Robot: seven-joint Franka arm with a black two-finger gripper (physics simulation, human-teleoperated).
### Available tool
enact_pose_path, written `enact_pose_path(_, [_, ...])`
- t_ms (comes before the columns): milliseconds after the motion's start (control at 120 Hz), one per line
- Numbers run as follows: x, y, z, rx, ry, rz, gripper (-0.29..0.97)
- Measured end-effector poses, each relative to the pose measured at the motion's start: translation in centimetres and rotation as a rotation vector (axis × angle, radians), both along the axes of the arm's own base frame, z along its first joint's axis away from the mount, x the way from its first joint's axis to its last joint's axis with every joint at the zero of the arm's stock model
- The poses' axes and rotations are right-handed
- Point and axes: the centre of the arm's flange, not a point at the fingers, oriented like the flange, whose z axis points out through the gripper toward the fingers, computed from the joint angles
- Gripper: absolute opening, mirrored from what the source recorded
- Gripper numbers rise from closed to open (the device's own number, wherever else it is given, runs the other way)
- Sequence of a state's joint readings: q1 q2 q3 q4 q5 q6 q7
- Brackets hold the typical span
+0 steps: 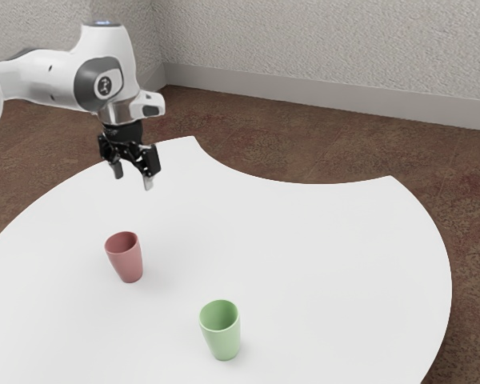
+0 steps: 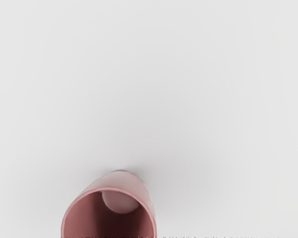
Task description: Place the left cup onto the right cup
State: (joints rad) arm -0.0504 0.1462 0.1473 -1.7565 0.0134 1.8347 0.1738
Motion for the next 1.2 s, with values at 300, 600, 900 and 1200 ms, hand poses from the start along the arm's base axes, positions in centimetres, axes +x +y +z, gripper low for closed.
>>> enact_pose_path(300, [-1.0, -0.8, -1.5, -0.006, 0.005, -0.058, 0.66])
enact_pose_path(600, [-2.2, -1.6, -2.7, -0.013, 0.01, -0.11, 0.65])
enact_pose_path(900, [-3.2, -1.8, -4.4, -0.018, 0.011, -0.137, 0.65])
enact_pose_path(1200, [-4.3, -1.8, -6.2, -0.022, 0.012, -0.148, 0.64])
